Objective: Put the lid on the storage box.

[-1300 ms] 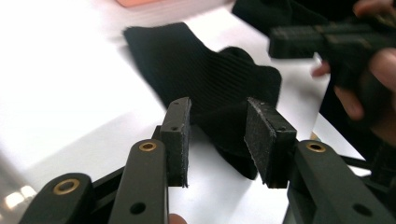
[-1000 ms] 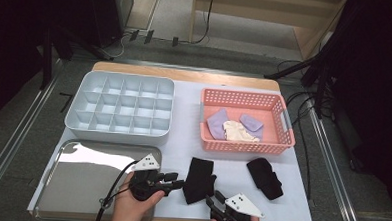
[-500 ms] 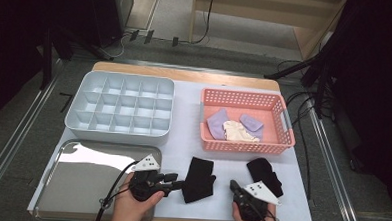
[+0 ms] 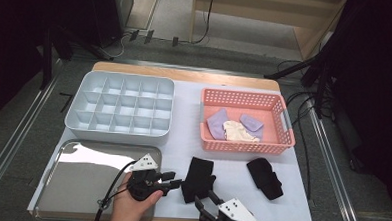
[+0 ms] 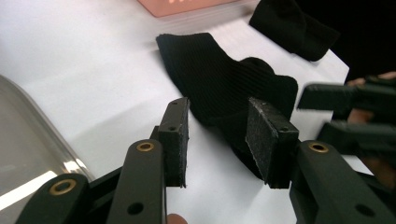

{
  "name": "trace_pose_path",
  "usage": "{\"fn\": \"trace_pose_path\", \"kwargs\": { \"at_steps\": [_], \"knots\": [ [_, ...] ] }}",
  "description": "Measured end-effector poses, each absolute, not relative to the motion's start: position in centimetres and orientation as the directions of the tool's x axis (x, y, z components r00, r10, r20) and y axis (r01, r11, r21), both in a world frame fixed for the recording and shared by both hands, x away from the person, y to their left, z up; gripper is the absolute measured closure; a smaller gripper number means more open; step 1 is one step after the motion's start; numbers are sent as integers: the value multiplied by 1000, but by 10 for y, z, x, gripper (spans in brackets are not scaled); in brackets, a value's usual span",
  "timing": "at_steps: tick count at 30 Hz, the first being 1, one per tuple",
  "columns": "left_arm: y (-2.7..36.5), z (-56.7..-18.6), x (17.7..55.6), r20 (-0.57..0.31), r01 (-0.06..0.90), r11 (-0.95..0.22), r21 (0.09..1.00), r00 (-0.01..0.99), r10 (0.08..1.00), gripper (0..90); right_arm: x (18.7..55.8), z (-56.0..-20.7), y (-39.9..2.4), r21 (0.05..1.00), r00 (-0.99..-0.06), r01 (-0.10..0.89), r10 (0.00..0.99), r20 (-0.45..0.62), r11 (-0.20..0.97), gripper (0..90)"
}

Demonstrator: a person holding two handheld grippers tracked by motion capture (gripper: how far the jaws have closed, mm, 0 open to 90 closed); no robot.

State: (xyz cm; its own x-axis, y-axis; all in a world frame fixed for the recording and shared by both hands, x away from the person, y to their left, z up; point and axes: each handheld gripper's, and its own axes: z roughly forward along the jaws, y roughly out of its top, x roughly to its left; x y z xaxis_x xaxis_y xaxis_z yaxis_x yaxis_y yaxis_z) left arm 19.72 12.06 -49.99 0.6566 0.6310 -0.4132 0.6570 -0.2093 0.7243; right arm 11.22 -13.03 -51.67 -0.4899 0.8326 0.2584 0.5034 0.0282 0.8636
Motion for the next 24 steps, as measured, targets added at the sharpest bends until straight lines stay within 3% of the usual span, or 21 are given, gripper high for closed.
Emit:
{"fn": "trace_pose_path", "kwargs": {
  "at_steps": [6,10,13,16,24],
  "knots": [
    [123,-500,198,-418,662,-199,722,647,637,597,104,-523,-102,891,-634,445,735,241,92,714],
    [121,-500,197,-411,658,-205,724,651,639,595,112,-535,-91,853,-626,492,752,207,174,900],
    [120,-500,196,-412,660,-202,724,648,641,595,120,-540,-100,826,-589,543,770,246,151,900],
    [121,-501,196,-417,662,-202,722,649,636,595,121,-538,-107,828,-544,539,814,203,154,900],
    [121,-501,197,-415,660,-205,722,651,635,594,131,-536,-142,814,-425,576,877,224,71,900]
  ]
}}
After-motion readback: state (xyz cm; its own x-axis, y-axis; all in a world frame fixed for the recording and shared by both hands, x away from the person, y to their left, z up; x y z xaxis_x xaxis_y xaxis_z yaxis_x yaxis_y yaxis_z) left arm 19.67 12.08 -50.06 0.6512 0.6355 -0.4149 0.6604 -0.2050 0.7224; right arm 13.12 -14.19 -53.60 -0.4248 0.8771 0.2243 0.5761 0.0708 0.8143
